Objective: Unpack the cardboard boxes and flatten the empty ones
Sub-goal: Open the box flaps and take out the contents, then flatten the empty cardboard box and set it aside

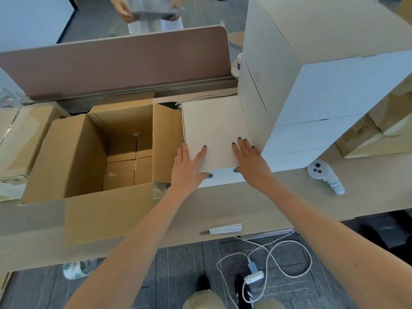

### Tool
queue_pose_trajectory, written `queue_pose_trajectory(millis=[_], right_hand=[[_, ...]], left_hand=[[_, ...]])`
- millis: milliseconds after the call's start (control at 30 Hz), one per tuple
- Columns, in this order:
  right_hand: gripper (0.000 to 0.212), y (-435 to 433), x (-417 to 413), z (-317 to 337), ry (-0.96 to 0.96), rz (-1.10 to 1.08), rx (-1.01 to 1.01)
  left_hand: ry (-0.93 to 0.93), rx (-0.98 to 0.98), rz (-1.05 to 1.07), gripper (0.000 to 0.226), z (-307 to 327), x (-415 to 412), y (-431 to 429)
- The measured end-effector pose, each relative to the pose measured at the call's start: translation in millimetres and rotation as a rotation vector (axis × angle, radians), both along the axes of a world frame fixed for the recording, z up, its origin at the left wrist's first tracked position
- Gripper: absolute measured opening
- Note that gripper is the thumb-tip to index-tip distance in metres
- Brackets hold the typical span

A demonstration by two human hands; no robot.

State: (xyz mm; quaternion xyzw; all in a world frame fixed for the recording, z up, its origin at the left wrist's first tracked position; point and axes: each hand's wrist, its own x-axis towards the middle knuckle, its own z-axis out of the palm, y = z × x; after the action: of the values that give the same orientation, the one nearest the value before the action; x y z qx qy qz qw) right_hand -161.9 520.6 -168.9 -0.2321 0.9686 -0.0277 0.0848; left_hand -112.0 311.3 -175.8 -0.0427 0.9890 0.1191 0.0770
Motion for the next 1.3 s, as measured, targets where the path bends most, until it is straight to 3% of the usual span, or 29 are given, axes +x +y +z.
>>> queue_pose_trajectory(millis=[200,333,467,567,833,967,1167,1300], right_hand=[[0.065,-13.8,17.5,7.0,0.030,0.086,-0.095],[0.060,-29.7,29.7,9.2,0.036,0.143,-0.174],[0.057,-40.0,39.9,6.6,0.046,0.169,-0.211],[0.055,-45.6,46.5,5.1,0.062,0.173,-0.239],[0.046,-55.4,52.8,9.6,-0.039,0.058,-0.411],[0.042,-69.9,53.5,15.2,-0.085,-0.042,-0.585],[0.030,-108.2,50.3,32.7,-0.368,-0.351,-0.969],[0.026,-128.9,49.5,44.9,-0.672,-0.516,-1.166]], left_hand=[[0.057,-0.108,-0.075,0.067,15.9,15.8,-20.0],[0.228,-0.082,0.000,0.048,20.0,39.6,-44.9],[0.222,-0.125,0.293,0.053,20.0,55.3,-67.3],[0.125,0.004,0.445,0.062,18.2,61.2,-71.6],[0.124,-0.031,0.395,0.046,46.4,68.0,-79.9],[0.255,0.007,0.402,0.048,83.3,78.8,-92.1],[0.513,0.289,0.589,0.042,133.5,94.3,-121.5],[0.567,0.712,0.609,0.043,147.8,106.4,-151.3]])
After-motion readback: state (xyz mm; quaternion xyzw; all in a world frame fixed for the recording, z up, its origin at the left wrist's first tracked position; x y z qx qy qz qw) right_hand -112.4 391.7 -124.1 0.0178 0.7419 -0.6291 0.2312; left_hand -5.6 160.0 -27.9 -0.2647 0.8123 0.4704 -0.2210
